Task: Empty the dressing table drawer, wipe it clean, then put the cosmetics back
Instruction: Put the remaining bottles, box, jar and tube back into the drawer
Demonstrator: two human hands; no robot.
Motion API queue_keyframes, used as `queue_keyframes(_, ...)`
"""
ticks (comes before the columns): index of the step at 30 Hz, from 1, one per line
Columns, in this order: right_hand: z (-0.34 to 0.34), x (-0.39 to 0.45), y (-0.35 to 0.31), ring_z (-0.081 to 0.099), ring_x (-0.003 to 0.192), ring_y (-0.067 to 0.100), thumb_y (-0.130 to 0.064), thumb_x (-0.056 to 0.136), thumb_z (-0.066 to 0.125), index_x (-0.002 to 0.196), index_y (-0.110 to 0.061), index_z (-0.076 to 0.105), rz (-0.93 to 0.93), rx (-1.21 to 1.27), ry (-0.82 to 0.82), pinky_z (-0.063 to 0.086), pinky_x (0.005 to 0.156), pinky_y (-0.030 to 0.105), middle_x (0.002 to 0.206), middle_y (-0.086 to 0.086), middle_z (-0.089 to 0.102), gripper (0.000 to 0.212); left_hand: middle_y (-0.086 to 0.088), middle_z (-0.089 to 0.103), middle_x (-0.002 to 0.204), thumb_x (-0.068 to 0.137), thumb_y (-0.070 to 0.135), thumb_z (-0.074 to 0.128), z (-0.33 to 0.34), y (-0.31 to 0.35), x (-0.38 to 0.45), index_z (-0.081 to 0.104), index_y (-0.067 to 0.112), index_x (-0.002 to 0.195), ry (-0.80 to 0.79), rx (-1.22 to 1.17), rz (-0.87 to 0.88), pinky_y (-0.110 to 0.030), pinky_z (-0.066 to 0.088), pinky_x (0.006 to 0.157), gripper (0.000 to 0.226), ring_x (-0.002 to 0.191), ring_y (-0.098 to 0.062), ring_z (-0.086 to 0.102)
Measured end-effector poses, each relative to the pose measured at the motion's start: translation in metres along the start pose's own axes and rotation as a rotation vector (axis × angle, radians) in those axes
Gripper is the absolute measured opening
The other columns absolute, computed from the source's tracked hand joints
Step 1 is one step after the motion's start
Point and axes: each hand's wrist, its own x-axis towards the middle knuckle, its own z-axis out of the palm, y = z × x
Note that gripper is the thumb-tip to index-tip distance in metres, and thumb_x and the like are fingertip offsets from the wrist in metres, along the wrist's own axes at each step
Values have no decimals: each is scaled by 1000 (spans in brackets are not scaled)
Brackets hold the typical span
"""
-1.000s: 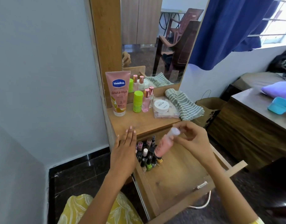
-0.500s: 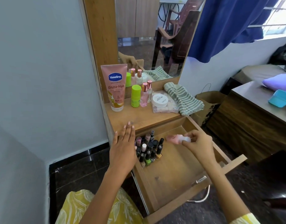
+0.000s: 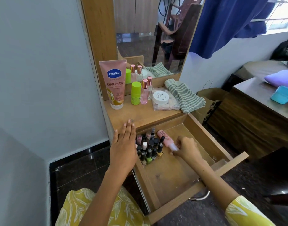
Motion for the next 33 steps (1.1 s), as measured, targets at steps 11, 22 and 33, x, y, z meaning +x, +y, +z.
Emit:
queue_keyframes(11,0,0,1,56,78,15,-34,64,85,92,-16,56,14,-29,-44,46,62,26,90,0,62,44,-3,-25,155,100,25,33,-1,0,-1,-22,13,144,0,-5,-1,-36,-13,112,71,143,-17,-18)
queue_keyframes(22,-17,-7,-4,60,80,13,-37,72,78,94,-19,62,32,-128,17,53,64,29,89,-5,64,32,-5,-24,155,100,23,34,1,-1,0,-22,12,144,16,10,11,-36,-12,113,72,144,-19,-18)
queue_keyframes(33,-48,-9,-109,58,74,1,-31,86,66,96,-24,63,-346,97,319,43,67,24,91,-11,66,13,-7,-14,158,99,23,34,1,-1,-7,-13,12,148,80,83,16,-40,-18,109,69,145,-21,-12)
